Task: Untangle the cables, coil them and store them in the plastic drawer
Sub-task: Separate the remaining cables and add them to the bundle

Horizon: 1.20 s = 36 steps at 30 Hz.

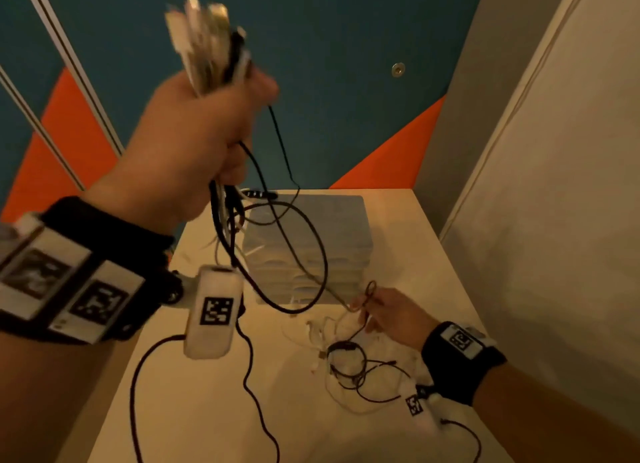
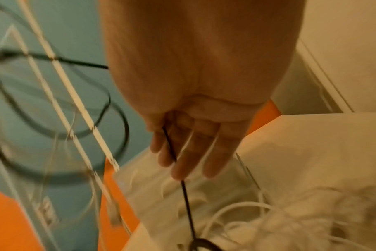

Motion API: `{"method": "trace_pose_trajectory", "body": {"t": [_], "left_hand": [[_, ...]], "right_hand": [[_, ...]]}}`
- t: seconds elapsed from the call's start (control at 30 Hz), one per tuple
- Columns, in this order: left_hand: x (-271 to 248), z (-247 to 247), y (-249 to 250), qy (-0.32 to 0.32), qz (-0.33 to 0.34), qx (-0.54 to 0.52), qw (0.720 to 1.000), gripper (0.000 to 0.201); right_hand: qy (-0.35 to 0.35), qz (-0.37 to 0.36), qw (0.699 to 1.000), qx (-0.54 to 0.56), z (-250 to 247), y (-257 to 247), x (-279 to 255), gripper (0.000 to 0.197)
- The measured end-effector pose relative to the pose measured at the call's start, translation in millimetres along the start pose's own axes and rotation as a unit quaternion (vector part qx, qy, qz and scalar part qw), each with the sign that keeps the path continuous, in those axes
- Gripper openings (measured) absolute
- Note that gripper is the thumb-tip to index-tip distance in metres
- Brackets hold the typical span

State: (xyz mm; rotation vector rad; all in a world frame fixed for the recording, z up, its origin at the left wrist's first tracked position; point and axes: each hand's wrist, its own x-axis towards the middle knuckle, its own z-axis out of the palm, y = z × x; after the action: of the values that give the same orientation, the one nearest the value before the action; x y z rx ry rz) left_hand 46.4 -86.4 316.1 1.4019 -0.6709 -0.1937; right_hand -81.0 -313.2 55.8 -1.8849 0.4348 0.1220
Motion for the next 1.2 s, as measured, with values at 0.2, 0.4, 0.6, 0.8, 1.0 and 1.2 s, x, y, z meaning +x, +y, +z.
{"method": "trace_pose_trajectory", "body": {"t": [0.2,0.4,0.6,0.8,1.0,1.2], "left_hand": [[-25,34,-82,-0.059,-0.016,0.217,0.974,0.017],[-47,78,-144,-0.084,-0.103,0.12,0.984,0.015],[-50,107,-156,-0.083,-0.108,0.038,0.99,0.024],[-40,102,-152,-0.065,-0.121,0.061,0.989,0.031],[-22,86,-123,-0.028,-0.1,0.044,0.994,0.037],[-4,71,-83,0.026,-0.079,-0.017,0.996,0.044]], "right_hand": [[0.137,-0.116,0.978,0.104,-26,-60,-6,0.024],[0.192,-0.206,0.951,0.129,-32,-101,-15,0.014],[0.201,-0.25,0.938,0.131,-29,-110,-23,0.016],[0.209,-0.232,0.946,0.09,-35,-79,-18,0.025],[-0.001,-0.093,0.995,-0.022,-20,-29,-11,0.017],[-0.044,-0.036,0.984,-0.171,8,5,-2,0.011]]}}
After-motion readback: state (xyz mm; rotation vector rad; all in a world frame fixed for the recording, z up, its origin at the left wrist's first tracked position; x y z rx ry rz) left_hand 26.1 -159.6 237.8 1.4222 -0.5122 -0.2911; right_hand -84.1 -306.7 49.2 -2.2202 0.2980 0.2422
